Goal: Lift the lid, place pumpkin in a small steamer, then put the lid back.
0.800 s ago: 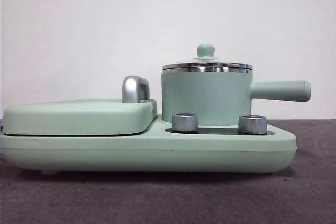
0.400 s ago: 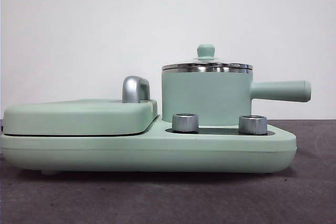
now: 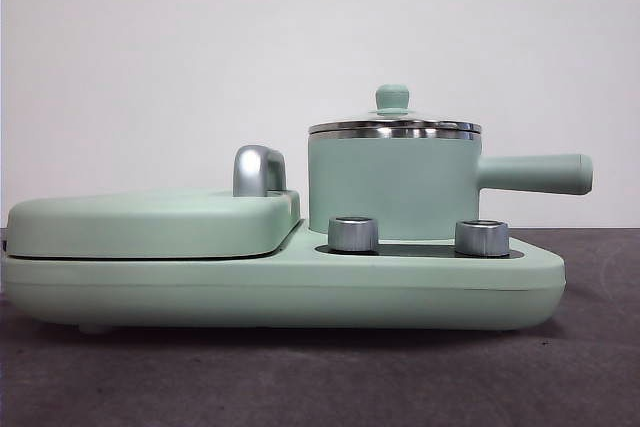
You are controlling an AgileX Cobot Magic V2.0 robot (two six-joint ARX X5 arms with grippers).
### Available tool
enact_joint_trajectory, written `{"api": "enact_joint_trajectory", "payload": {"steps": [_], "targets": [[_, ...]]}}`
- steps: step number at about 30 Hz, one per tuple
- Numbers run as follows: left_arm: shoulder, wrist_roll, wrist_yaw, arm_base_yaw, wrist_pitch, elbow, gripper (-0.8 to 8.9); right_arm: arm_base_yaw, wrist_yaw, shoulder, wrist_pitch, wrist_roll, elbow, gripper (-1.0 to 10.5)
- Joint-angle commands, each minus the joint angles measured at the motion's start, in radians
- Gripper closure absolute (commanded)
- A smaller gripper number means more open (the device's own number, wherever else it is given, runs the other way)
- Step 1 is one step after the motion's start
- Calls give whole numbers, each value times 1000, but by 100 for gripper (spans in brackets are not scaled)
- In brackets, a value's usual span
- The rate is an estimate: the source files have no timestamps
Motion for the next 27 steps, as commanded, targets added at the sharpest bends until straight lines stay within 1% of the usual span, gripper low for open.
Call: {"api": "enact_joint_trajectory", "payload": {"steps": [1,3,4,5,6,7,8,9,14,25,27], "targets": [[-52,-51,-24,-1,29,-70,357,7,-1,2,11,10,7,418],[-87,-65,-26,0,28,-112,371,7,-1,2,11,10,7,418],[-97,-69,-26,-1,25,-123,409,7,-1,2,11,10,7,418],[-104,-72,-26,-1,21,-131,496,7,-2,2,10,10,7,427],[-108,-72,-26,-1,19,-135,660,7,-2,2,8,11,7,508],[-109,-71,-26,-1,18,-136,839,7,-4,2,1,11,7,695],[-109,-76,-26,-1,26,-136,783,7,-4,2,-5,9,7,981],[-108,-77,-26,-1,37,-136,810,7,6,2,-5,-7,7,902],[-104,-80,-26,-1,75,-136,807,6,0,1,15,-9,8,910],[-104,-80,-22,-10,83,-125,807,6,0,1,19,-9,8,910],[-114,-79,-26,-1,107,-143,807,6,0,1,18,-9,8,910]]}}
